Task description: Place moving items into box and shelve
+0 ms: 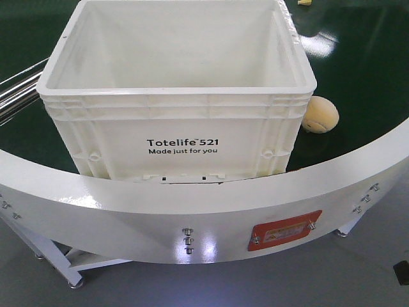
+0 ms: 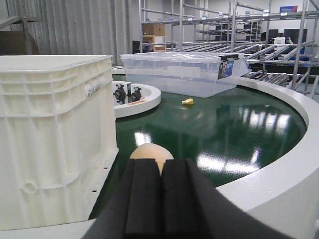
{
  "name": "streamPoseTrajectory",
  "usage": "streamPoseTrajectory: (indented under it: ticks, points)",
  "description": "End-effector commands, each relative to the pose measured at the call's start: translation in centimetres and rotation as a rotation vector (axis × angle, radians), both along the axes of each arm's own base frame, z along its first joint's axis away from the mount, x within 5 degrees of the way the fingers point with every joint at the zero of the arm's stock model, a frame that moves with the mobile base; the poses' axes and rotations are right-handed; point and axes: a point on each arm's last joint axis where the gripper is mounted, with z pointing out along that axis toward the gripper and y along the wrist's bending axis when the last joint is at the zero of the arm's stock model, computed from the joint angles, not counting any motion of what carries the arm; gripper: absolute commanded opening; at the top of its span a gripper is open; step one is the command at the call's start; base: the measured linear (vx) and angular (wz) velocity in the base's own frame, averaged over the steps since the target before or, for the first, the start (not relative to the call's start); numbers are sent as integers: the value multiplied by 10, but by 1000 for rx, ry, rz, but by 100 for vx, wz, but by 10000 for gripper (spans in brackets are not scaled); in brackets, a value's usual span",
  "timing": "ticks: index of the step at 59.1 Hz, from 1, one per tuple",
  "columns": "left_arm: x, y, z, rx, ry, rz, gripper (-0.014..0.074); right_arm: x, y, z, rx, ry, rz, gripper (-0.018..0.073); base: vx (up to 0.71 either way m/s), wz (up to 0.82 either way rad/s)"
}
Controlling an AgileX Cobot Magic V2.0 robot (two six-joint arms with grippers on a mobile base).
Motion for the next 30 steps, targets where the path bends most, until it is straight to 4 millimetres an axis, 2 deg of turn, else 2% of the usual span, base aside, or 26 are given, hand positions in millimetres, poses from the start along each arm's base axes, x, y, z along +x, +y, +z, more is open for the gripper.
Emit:
streamPoseTrajectory:
  ticks: [1,19,30]
  points:
    - [-1,0,1,-16,-76,-3,-13,-1,0,2,-8,-77,3,-16,0,0]
    - [-1,0,1,-16,-76,-3,-13,-1,0,2,-24,-81,2,-16,0,0]
    - [-1,0,1,-16,-76,-3,-13,-4,1,15,-45,-226,3,-16,0,0]
